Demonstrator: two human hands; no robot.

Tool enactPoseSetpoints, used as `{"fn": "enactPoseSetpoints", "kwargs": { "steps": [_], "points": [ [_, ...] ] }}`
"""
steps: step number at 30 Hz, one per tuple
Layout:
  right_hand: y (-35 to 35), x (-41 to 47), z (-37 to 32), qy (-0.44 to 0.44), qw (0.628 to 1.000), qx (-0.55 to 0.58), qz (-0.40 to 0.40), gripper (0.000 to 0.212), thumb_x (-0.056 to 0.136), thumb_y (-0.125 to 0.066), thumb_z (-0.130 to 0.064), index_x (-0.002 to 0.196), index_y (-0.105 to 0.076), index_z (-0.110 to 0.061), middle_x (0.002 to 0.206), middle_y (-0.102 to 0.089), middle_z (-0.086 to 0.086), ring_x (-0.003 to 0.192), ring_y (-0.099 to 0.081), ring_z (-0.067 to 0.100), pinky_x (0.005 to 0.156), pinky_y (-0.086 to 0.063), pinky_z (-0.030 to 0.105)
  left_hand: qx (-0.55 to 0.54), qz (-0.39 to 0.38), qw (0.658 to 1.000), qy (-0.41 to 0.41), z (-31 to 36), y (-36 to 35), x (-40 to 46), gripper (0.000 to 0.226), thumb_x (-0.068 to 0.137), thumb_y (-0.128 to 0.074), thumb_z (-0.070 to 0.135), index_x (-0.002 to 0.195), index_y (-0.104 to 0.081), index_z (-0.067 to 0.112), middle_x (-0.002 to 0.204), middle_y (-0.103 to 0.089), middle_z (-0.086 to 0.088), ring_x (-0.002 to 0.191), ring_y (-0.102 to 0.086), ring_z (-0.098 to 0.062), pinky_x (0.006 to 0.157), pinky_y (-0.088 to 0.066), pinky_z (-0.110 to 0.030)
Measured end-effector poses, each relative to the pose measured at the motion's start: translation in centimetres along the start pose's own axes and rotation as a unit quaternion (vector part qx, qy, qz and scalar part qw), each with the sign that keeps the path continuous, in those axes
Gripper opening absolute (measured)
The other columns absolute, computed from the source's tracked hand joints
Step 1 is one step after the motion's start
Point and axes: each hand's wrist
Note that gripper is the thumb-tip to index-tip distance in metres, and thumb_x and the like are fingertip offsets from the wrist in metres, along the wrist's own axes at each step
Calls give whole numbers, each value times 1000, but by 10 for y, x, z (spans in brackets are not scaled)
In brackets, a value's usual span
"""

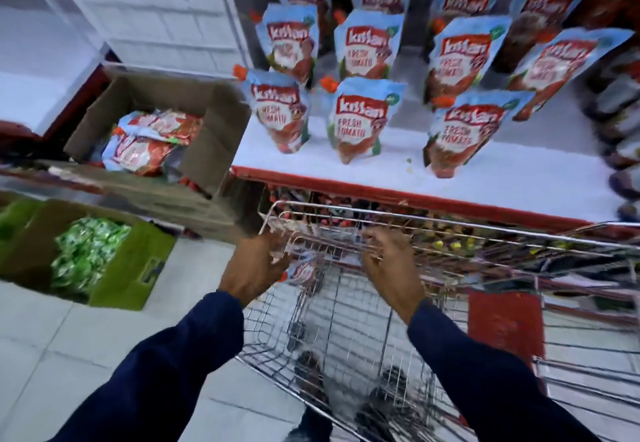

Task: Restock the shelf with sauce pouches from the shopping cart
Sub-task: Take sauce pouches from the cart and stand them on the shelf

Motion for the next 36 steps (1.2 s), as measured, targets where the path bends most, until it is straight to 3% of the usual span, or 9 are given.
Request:
{"fn": "enactPoseSetpoints", "kwargs": {
  "steps": [2, 5, 11, 17, 20, 24, 27, 30, 36],
  "points": [
    [-36, 1, -2, -2, 997, -9, -79, 32, 95, -49, -42, 118, -58, -23, 121, -62, 2, 111, -54, 18, 95, -45, 37, 6, -20, 1000, 8, -15, -21, 3, 30, 84, -74, 24, 112, -75, 14, 109, -78, -9, 86, -74, -30, 81, -58, -37],
    [-80, 8, -2, -8, 987, -41, -155, 34, 92, -57, -23, 126, -54, -21, 127, -60, 6, 113, -55, 25, 93, -47, 34, 28, -55, 998, 20, -28, -48, 10, 32, 84, -70, 22, 115, -72, 13, 104, -77, -15, 93, -73, -35, 79, -57, -38],
    [-126, 38, 4, -17, 973, -123, -195, 49, 80, -59, 4, 123, -62, -20, 117, -67, 11, 105, -60, 31, 82, -48, 32, 96, -88, 991, 38, -47, -78, 29, 29, 86, -69, 19, 110, -67, 3, 102, -73, -23, 96, -71, -40, 79, -56, -41],
    [-135, 55, 20, -62, 963, -141, -221, 23, 89, -60, -14, 104, -72, -25, 95, -70, 4, 72, -57, 16, 70, -47, 28, 128, -104, 985, 49, -51, -91, 36, 17, 92, -63, 8, 108, -69, 3, 100, -74, -20, 92, -72, -35, 77, -58, -39],
    [-120, 53, 16, -40, 964, -134, -226, 20, 91, -59, -14, 99, -74, -23, 80, -66, 2, 65, -57, 17, 66, -53, 34, 136, -99, 986, 22, -46, -87, 33, 18, 93, -58, 5, 106, -70, 3, 98, -75, -20, 91, -72, -35, 77, -57, -40],
    [-82, 42, 10, 15, 970, -115, -215, 17, 94, -56, -18, 99, -72, -19, 97, -71, 7, 83, -64, 22, 72, -55, 38, 94, -72, 993, -25, -28, -66, 23, 15, 91, -60, 10, 97, -73, 4, 94, -76, -16, 84, -71, -33, 70, -53, -37],
    [-39, 27, 5, 46, 975, -91, -196, 22, 98, -49, -26, 109, -67, -20, 110, -68, 1, 94, -59, 13, 76, -50, 24, 54, -45, 995, -72, -9, -45, 10, 13, 89, -64, 14, 97, -74, 13, 88, -77, -8, 67, -64, -22, 56, -40, -17],
    [8, 12, -4, 75, 982, -62, -162, 24, 97, -50, -29, 114, -65, -21, 115, -66, 0, 103, -58, 13, 87, -49, 27, 20, -4, 994, -109, 17, -23, 0, 15, 89, -66, 17, 102, -73, 20, 84, -76, 1, 55, -53, -6, 49, -31, -8],
    [112, -5, -23, 132, 987, -21, -86, 28, 95, -53, -34, 116, -66, -21, 108, -69, -1, 94, -62, 8, 82, -45, 13, -10, 41, 988, -147, 102, 24, -14, 25, 83, -71, 20, 108, -75, 23, 86, -77, 4, 69, -66, -11, 70, -56, -28]
  ]
}}
Point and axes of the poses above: each hand's wrist, its own x-axis towards the middle knuckle, its own y-axis out of the back of the hand, z = x × y
